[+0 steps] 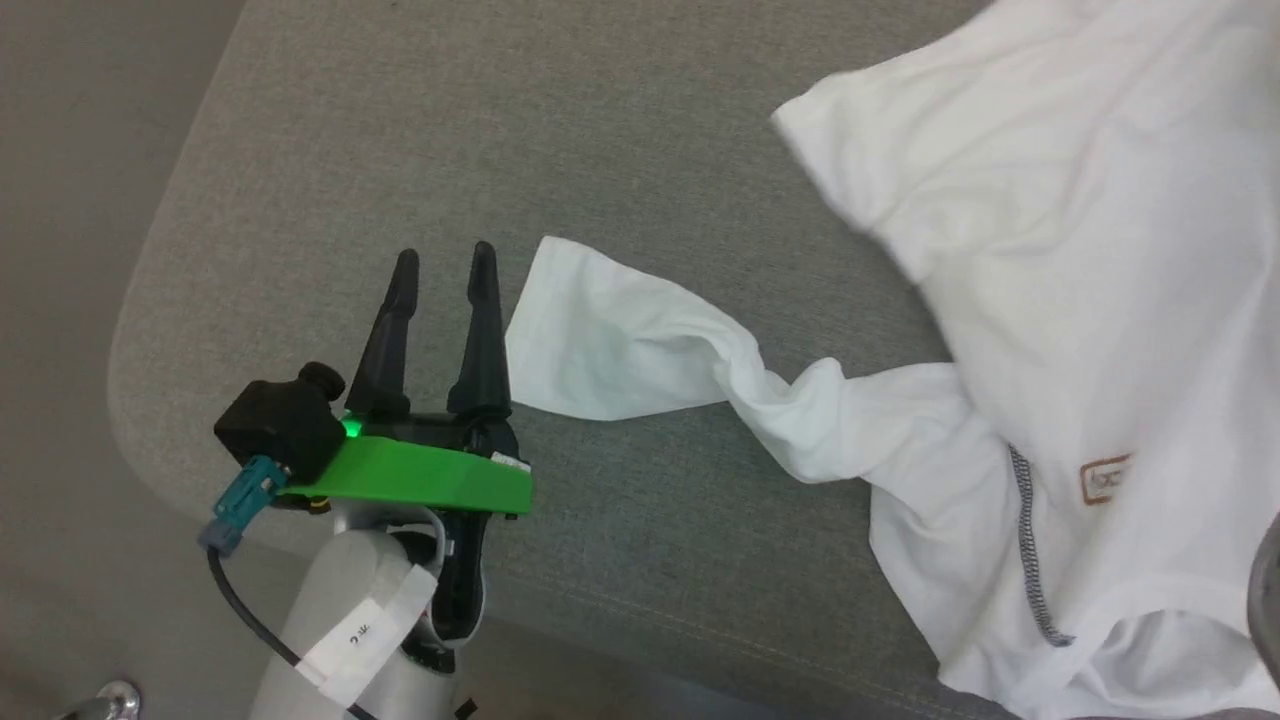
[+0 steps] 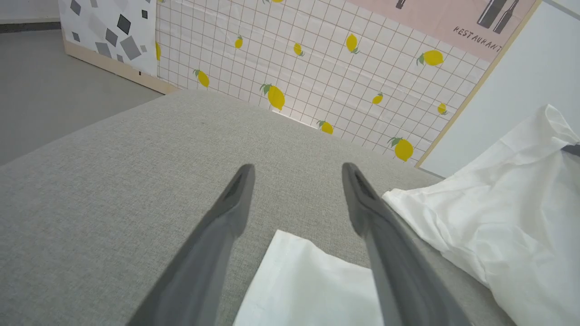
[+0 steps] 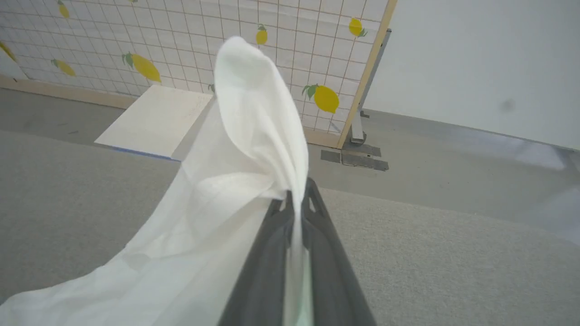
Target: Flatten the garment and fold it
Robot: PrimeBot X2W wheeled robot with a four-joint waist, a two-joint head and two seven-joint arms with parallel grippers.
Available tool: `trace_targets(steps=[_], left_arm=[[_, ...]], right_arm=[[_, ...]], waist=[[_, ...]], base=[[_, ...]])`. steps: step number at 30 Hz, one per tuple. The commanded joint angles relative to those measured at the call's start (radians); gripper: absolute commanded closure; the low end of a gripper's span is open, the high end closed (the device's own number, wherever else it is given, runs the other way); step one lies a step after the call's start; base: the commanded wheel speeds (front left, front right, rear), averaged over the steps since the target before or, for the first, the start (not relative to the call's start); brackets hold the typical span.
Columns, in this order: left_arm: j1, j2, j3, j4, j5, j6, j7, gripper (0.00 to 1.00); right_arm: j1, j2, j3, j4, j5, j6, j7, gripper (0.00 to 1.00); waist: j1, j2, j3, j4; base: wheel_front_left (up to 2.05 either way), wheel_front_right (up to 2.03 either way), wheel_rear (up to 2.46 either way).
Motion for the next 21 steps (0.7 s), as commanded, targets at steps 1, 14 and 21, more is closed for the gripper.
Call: trace_targets(steps=[1, 14, 21], left_arm=[[-0.015, -0.002, -0.004, 0.001, -0.017, 0.001, -0.004, 0.00], [0.015, -0.002, 0.005, 0.023, 0.005, -0.002, -0.004, 0.00], [0.051, -0.002, 0.032, 0.047, 0.047, -0.013, -0.004, 0.00]], right_arm=[[-0.019, -0.004, -0.062, -0.019, -0.052, -0.002, -0.016, 1.00], [0.159, 0.062, -0.338, -0.005, -0.177, -0.002, 0.076, 0.00], [0.386, 0.100, -0.150, -0.090, 0.102, -0.002, -0.182, 0.00]], waist=[[-0.0001, 0.0000, 0.008, 0.019], [-0.0001, 0.0000, -0.050, -0.024], [-0.0001, 0.0000, -0.145, -0.115]], base=[[0.00, 0.00, 0.00], [0.00, 0.00, 0.00], [0.00, 0.00, 0.00]])
